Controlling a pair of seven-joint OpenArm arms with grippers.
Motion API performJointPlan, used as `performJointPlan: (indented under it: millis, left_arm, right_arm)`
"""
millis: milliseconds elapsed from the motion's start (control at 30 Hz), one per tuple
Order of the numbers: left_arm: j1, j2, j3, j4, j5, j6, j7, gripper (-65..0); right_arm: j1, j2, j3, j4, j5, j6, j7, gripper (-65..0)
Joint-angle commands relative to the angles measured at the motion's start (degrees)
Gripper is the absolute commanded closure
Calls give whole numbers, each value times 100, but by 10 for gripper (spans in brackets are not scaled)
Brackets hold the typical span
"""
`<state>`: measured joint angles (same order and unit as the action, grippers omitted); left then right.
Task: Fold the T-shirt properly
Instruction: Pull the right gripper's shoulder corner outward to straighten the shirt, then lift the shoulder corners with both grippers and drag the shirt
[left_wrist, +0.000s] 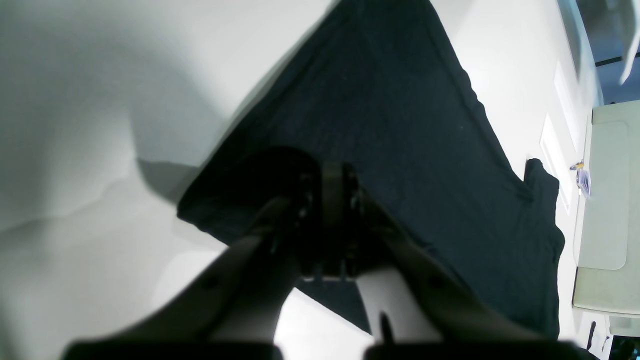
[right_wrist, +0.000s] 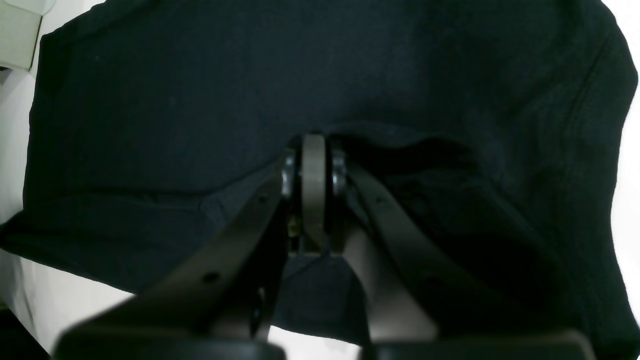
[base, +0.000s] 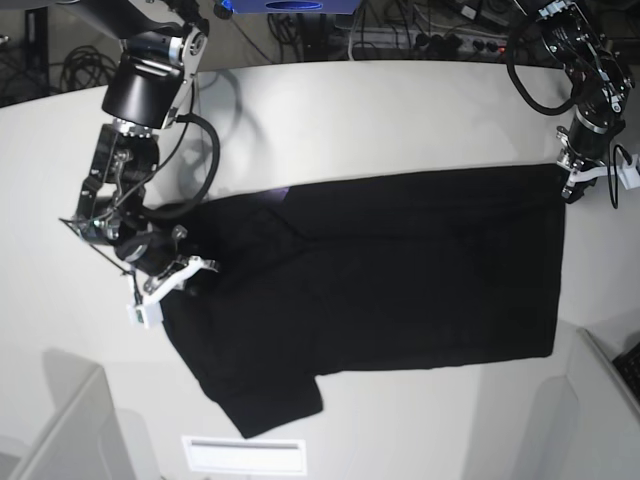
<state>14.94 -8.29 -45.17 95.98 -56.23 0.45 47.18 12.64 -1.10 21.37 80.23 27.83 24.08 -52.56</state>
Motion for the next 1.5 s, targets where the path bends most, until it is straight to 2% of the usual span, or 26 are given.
performJointPlan:
  millis: [0,33,133,200,300,400,467,633,800,833,933,1067,1167,1300,1400,1467]
  left_arm:
    - [-21,-89,-24,94,-96,-32,-107,0]
    - [-21,-89,-24,85,-96,-32,-107,-3]
    - [-21,-89,-50,85,-96,-32,-107,-150]
    - [-30,-89,-68,85,-96,-32,-107,-247]
    - [-136,-89,-77,94,-96,-32,-116,-388]
    - [-171,-89,-77,147,-96,-49,-116,-454]
    - [-162,-89,-77,226,-114,-49,-116,-456]
    - [198,-89,-85,744,-114,-58,-116,-456]
    - [831,-80,-94,1131,-114,-58,-160,-456]
    - [946,-72,-112,1122,-114,-58,-160,-456]
    - [1192,51,-376,1087,-96,-84,-160,-456]
    - [1157,131,-745,560,-96,-691,-160,-456]
    - [1016,113,-771,6,-87,-726,-160,-454]
    - [664,51,-762,-355,634,-779,-160,-454]
    - [427,78,-762,-355,1135,-1368,-160,-454]
    - [286,139,-798,-372,1372,-1535,-160,-454]
  right_arm:
    - [155,36,-13,79,104,58,91,0]
    - [155,36,-13,79,104,58,91,-11]
    - [155,36,-13,79,104,58,82,-141]
    - [155,36,-13,79,104,41,82,-198]
    - [155,36,13,79,104,32,82,-204]
    - [155,36,39,122,104,32,126,-204]
    - [155,44,92,193,104,32,126,-204]
    - [-91,0,716,1002,104,-30,108,-203]
    - [-882,-8,848,2171,104,-1366,135,-207]
    - [-1067,-8,848,2391,104,-1445,135,-209]
    - [-1603,-52,901,2892,289,-1436,135,-213]
    - [-2122,-123,1112,2892,948,-1436,126,-258]
    - [-2350,-123,1226,2654,1265,-1436,126,-261]
    - [-2350,-123,1349,2197,1300,-1436,135,-261]
    - [-2350,-114,1393,1846,1309,-1436,407,-264]
    - [-2377,-96,1376,1643,1309,-1436,768,-264]
